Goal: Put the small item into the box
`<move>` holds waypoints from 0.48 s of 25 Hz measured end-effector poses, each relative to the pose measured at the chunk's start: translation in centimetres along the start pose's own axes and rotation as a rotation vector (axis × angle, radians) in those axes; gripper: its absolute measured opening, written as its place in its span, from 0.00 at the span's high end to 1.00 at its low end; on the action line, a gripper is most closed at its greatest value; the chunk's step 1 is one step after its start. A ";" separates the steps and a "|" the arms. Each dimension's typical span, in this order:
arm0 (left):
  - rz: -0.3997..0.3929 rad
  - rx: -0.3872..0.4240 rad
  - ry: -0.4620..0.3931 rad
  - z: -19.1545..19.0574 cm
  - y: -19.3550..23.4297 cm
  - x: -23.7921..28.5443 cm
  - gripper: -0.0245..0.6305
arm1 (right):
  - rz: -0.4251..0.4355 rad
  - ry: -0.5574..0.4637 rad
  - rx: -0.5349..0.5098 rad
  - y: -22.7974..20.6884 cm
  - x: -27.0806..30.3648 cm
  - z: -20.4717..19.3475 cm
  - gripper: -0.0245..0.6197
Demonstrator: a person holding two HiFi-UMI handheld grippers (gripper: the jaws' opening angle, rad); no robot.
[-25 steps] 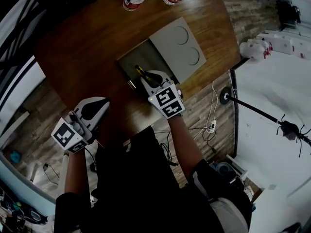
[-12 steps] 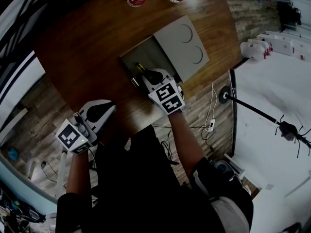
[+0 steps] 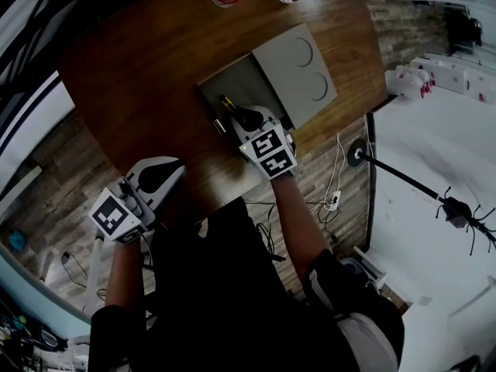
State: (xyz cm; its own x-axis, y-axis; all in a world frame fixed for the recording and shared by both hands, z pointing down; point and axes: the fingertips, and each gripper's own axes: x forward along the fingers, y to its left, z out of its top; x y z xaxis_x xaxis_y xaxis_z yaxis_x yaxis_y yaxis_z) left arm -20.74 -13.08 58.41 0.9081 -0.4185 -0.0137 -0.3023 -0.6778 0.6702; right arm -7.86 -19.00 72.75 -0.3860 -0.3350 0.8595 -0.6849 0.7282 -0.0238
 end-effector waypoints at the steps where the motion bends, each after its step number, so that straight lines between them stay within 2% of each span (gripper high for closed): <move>1: 0.003 0.000 0.002 0.0 -0.1 -0.1 0.94 | -0.001 0.000 0.001 0.0 0.0 0.0 0.85; 7: 0.007 0.029 0.007 -0.3 -0.8 -1.0 0.94 | 0.000 -0.009 0.007 0.0 0.1 0.0 0.85; 12: 0.016 0.036 -0.024 0.7 -2.4 -1.5 0.94 | -0.010 -0.012 0.003 0.1 -0.1 -0.1 0.85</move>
State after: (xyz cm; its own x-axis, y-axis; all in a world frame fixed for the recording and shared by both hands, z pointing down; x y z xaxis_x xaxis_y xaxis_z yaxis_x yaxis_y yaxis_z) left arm -21.61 -11.21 56.35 0.8960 -0.4436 -0.0206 -0.3278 -0.6918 0.6434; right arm -7.88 -18.83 72.70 -0.3865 -0.3491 0.8536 -0.6907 0.7229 -0.0171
